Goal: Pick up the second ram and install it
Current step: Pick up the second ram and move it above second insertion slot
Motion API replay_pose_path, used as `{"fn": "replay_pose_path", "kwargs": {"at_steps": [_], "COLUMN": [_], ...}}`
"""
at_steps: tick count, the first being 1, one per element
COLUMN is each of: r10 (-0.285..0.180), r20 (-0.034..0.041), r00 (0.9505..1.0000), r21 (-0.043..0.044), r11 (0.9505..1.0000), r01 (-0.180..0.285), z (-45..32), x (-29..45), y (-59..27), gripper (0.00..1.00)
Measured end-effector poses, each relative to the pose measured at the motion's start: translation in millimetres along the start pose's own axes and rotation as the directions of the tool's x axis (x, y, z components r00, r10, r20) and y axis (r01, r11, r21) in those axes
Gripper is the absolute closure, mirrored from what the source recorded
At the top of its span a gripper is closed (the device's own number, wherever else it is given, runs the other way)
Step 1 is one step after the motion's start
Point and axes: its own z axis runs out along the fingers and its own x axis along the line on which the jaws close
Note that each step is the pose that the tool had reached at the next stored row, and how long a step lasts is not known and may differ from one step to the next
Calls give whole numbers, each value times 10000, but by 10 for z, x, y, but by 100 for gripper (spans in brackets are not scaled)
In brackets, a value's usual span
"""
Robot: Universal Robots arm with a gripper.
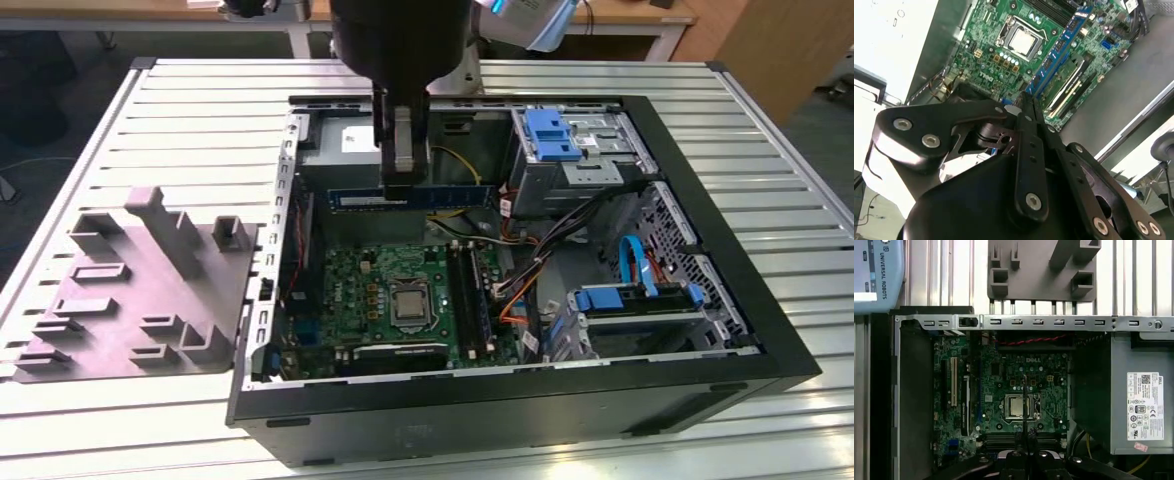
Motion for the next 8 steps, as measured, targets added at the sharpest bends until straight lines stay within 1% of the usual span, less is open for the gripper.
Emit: {"fn": "replay_pose_path", "kwargs": {"at_steps": [4, 8], "r10": [1, 1], "r20": [3, 0], "r00": [10000, 10000], "r21": [2, 0], "r11": [10000, 10000], "r01": [-1, -1], "z": [9, 79], "x": [-1, 2], "y": [-1, -2], "gripper": [88, 88]}}
